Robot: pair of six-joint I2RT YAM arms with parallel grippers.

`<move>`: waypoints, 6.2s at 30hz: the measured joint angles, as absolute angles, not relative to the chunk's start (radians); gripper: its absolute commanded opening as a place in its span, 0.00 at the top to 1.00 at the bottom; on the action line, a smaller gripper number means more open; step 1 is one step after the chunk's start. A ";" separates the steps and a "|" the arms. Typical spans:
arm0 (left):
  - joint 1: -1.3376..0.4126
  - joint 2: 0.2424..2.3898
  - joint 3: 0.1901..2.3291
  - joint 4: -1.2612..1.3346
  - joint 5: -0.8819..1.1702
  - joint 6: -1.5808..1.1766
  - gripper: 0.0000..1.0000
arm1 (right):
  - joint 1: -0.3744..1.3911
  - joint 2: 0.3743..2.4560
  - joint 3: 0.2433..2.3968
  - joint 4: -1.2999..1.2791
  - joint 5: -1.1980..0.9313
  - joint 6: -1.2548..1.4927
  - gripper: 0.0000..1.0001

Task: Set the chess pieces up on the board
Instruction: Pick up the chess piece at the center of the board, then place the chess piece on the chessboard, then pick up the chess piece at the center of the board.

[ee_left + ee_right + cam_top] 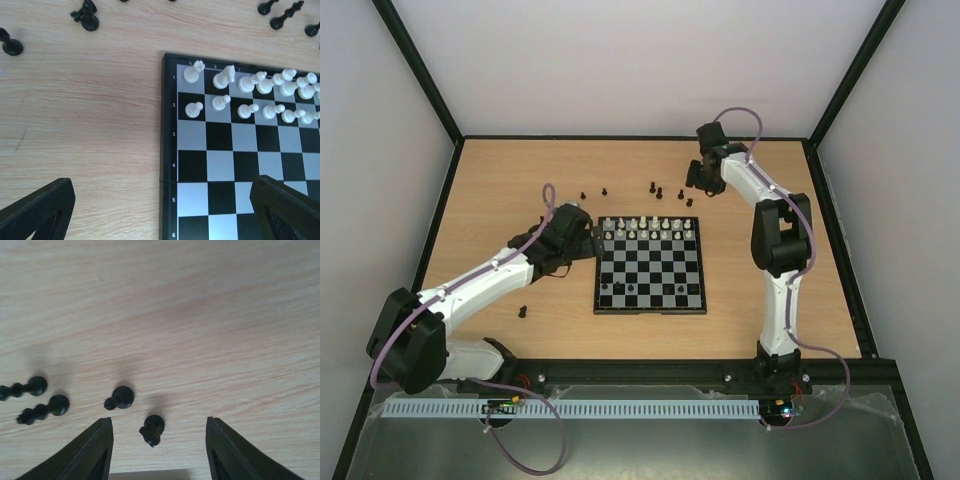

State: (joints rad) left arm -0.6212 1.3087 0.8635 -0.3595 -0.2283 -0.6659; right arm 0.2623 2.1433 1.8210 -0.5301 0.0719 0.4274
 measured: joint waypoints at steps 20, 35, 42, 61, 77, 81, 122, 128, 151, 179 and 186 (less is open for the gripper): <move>-0.621 1.324 0.835 -0.297 -0.153 -0.646 0.00 | 0.286 2.222 1.810 -0.582 0.033 0.386 0.65; -0.621 1.324 0.834 -0.299 -0.161 -0.646 0.01 | 0.286 2.252 1.838 -0.582 0.025 0.377 0.69; -0.621 1.324 0.834 -0.300 -0.163 -0.646 0.00 | 0.286 2.284 1.859 -0.583 0.015 0.377 0.76; -0.621 1.325 0.828 -0.299 -0.164 -0.646 0.00 | 0.286 2.288 1.873 -0.583 0.014 0.368 0.99; -0.621 1.265 0.818 -0.307 -0.165 -0.646 0.01 | 0.374 1.841 1.604 -0.581 0.154 0.384 0.98; -0.621 1.246 0.817 -0.310 -0.165 -0.647 0.01 | 0.457 1.620 1.429 -0.584 0.160 0.400 0.98; -0.621 1.191 0.759 -0.322 -0.176 -0.662 0.01 | 0.938 1.453 0.876 -0.591 0.223 0.707 0.94; -0.621 1.191 0.754 -0.322 -0.176 -0.662 0.01 | 0.938 1.461 0.862 -0.570 0.224 0.715 0.92; -0.621 1.191 0.751 -0.322 -0.176 -0.662 0.01 | 0.916 1.418 0.826 -0.542 0.233 0.718 0.65; -0.630 1.176 0.773 -0.322 -0.157 -0.657 0.01 | 0.430 2.317 2.200 -0.696 0.055 0.411 0.55; -0.630 1.219 0.774 -0.310 -0.157 -0.657 0.00 | 0.395 2.480 2.330 -0.764 0.046 0.385 0.62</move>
State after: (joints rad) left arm -0.6300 1.2186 0.7738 -0.3099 -0.1570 -0.6567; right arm 0.3954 2.4802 2.3302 -0.7643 0.0463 0.3855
